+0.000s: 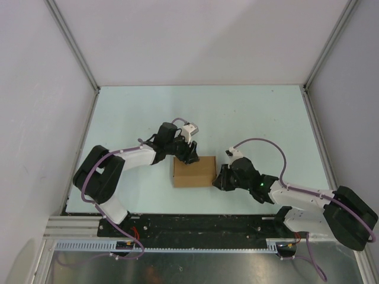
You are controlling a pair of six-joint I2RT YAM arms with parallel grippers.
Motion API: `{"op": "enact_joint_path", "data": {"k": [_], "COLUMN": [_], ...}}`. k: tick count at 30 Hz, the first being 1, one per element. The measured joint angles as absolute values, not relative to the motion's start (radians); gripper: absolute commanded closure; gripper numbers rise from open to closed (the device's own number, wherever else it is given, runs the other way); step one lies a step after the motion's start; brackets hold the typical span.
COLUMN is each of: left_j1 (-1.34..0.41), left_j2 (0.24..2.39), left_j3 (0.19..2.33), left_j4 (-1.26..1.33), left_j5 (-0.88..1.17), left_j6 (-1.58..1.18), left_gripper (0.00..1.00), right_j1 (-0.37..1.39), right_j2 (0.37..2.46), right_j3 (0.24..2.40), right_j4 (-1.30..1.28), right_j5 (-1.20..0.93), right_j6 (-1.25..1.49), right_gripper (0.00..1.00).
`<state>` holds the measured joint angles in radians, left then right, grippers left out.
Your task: Fold the paper box
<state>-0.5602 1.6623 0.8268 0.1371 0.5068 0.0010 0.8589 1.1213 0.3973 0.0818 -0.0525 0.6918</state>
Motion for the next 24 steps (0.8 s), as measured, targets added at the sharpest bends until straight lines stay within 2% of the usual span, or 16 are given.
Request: {"op": "enact_joint_path", "data": {"k": [24], "left_j1": [-0.559], "left_j2": [1.672], "left_j3": [0.838], "left_j4": [0.131], "left_j5": [0.518], "left_j6": [0.002], "left_gripper": [0.42], "right_j1": [0.831], "right_j2": [1.243], "right_j3": [0.395], "right_j4": [0.181], "right_j5": [-0.051], "right_j6": [0.68], "right_gripper": [0.82]}}
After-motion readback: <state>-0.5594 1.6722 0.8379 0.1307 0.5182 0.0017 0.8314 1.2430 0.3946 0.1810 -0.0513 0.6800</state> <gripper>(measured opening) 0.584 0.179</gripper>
